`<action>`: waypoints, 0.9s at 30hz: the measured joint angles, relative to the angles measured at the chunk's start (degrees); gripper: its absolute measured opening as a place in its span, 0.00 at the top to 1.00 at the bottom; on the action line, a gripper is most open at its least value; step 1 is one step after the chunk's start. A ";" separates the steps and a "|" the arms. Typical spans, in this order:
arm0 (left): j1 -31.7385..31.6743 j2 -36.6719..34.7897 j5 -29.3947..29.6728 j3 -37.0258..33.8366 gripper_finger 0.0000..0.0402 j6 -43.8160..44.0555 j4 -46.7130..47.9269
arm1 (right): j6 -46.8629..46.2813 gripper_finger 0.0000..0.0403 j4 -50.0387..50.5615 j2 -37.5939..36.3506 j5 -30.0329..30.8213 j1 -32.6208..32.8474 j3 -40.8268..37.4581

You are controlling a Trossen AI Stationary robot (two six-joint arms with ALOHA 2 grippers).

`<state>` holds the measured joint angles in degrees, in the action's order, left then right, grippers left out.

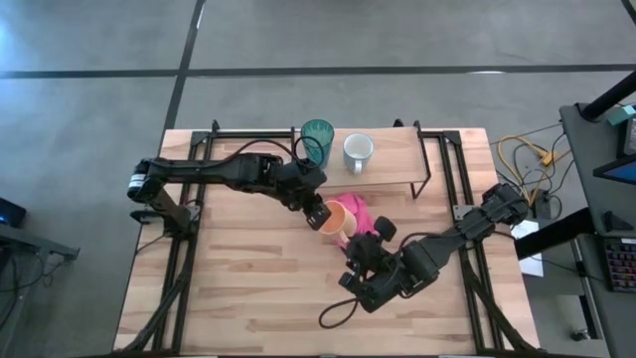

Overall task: Stack small to large cups/mugs on shelf
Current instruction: Put the yellow cup on the shelf

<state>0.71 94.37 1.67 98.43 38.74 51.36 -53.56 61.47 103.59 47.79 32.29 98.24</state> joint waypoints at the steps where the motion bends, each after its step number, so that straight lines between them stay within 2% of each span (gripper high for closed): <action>1: 0.00 0.00 0.00 -0.01 1.00 -0.01 0.11 | 0.00 0.71 0.00 0.00 0.00 0.00 0.00; 15: 0.00 0.00 0.22 -0.20 1.00 0.11 0.17 | -1.48 0.87 2.69 0.00 0.24 0.04 0.00; 27: 0.00 0.00 0.21 -0.21 1.00 -0.08 0.03 | -1.29 0.89 3.12 0.00 0.27 0.07 0.00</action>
<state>0.71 94.37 1.88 98.22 38.66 51.38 -54.85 64.59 103.59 48.06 32.36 98.24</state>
